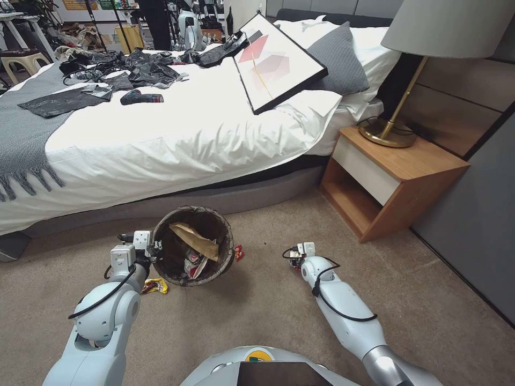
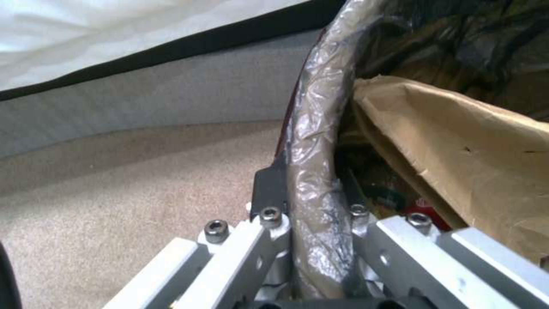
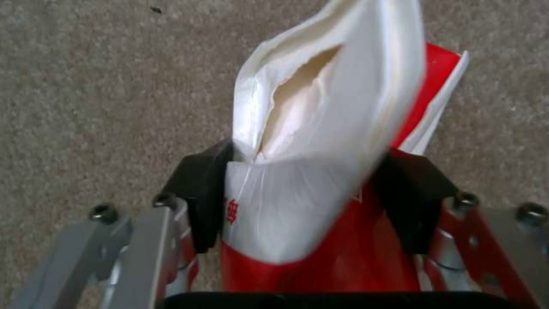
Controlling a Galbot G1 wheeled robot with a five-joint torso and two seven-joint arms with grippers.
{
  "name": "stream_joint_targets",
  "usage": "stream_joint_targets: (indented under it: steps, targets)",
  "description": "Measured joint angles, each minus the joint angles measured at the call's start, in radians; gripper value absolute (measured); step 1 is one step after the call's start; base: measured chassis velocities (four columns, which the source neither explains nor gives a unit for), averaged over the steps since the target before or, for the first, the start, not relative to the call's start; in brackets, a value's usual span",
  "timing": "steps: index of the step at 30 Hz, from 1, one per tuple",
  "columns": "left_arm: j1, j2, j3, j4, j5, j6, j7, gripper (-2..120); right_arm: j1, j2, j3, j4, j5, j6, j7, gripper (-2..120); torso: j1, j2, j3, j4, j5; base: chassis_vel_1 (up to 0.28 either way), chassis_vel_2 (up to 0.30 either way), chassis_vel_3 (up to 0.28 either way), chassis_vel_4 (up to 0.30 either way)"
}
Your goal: Pick up the trash bin, then pick up the garbage from the floor and place it into the trash bin.
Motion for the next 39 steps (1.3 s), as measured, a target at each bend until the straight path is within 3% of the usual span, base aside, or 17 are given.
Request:
stream_joint_targets:
  steps: [11,23,33,35,39]
  targets:
    - [0.002,0.009,0.000,0.000,0.003,0.000,0.005,3,-0.026,-0.016,0.002,0.087,0.006,-0.012,0.010,28,0.000,0.000,0.000,0.0006,0.0007,0.000,0.000,0.000,0.000]
    - [0.006,0.009,0.000,-0.011,0.007,0.000,0.011,3,-0.106,-0.082,0.061,0.365,0.048,-0.041,0.052,0,0.000,0.000,0.000,0.0002,0.0003,0.000,0.000,0.000,0.000]
    - [0.013,0.008,-0.004,-0.021,0.009,0.000,0.010,3,-0.166,-0.206,0.107,0.692,0.189,-0.099,0.131,0,0.000,0.000,0.000,0.0002,0.0002,0.000,0.000,0.000,0.000]
    - [0.013,0.007,-0.004,-0.027,0.010,0.000,0.008,3,-0.166,-0.277,0.106,0.807,0.286,-0.104,0.170,0,0.000,0.000,0.000,0.0000,0.0002,0.000,0.000,0.000,0.000]
    - [0.014,0.005,0.000,-0.027,0.015,0.000,0.007,3,-0.142,-0.342,0.091,0.927,0.415,-0.105,0.211,0,0.000,0.000,0.000,0.0003,0.0000,0.000,0.000,0.000,0.000]
